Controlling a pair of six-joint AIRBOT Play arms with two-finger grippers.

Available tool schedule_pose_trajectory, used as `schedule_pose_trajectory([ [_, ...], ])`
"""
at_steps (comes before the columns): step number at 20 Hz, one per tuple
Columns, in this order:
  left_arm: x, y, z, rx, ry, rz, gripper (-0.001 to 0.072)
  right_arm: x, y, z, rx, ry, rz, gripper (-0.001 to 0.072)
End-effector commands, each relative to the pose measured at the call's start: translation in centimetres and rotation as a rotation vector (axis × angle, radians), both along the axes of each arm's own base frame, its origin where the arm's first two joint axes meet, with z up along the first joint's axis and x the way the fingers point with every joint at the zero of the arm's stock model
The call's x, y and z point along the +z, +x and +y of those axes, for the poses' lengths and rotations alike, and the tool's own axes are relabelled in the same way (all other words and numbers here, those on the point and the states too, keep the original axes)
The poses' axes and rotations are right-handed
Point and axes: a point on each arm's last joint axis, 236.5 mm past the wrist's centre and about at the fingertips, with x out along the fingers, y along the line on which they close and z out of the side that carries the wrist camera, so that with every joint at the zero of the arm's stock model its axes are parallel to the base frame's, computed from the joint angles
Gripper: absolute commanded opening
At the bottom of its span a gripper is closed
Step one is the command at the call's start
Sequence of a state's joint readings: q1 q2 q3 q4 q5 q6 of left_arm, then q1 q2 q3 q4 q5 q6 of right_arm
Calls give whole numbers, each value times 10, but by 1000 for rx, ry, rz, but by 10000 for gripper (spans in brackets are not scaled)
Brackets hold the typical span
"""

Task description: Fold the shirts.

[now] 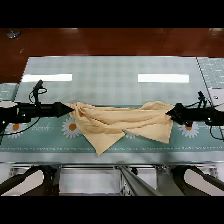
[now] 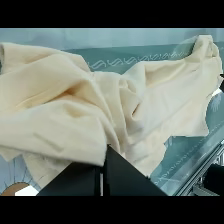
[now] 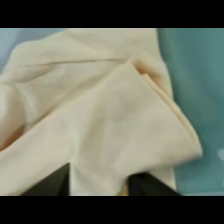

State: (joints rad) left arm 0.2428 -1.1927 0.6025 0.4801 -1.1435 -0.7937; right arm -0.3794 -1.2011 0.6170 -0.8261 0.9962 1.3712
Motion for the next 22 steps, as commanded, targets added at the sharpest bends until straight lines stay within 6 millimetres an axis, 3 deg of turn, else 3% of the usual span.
schedule_pose_trajectory([
  [1, 3, 2, -1, 12, -13, 7, 29, 5, 32, 19, 47, 28, -13, 27],
  [3, 20, 12, 1, -3, -23, -33, 29, 33, 54, 23, 107, 20, -77, 26],
  [4, 45, 27, 4, 15, -53, -76, 29, 53, 66, 23, 137, 16, -123, 26],
  [5, 80, 46, 8, 45, -97, -149, 29, 89, 84, 20, 172, -5, -199, 26],
  [7, 181, 83, 19, 100, -170, -385, 29, 170, 116, 14, 216, -66, -374, 26],
  [8, 236, 93, 24, 115, -189, -509, 29, 224, 130, 11, 229, -107, -487, 26],
  [10, 349, 90, 29, 103, -160, -778, 29, 332, 137, 11, 240, -198, -722, 25],
  [11, 395, 80, 29, 101, -132, -880, 29, 385, 128, 14, 249, -247, -838, 26],
  [13, 474, 48, 27, 102, -62, -1068, 29, 464, 94, 22, 268, -345, -1016, 26],
  [14, 504, 31, 27, 118, -18, -1140, 29, 497, 71, 26, 268, -400, -1093, 26],
  [16, 550, -11, 23, 164, 56, -1238, 29, 541, 24, 34, 254, -483, -1212, 26],
  [19, 579, -63, 22, 249, 272, -1358, 29, 574, -46, 42, 230, -612, -1314, 26],
  [22, 574, -98, 39, 399, 478, -1326, 29, 586, -103, 36, 174, -747, -1343, 26],
])
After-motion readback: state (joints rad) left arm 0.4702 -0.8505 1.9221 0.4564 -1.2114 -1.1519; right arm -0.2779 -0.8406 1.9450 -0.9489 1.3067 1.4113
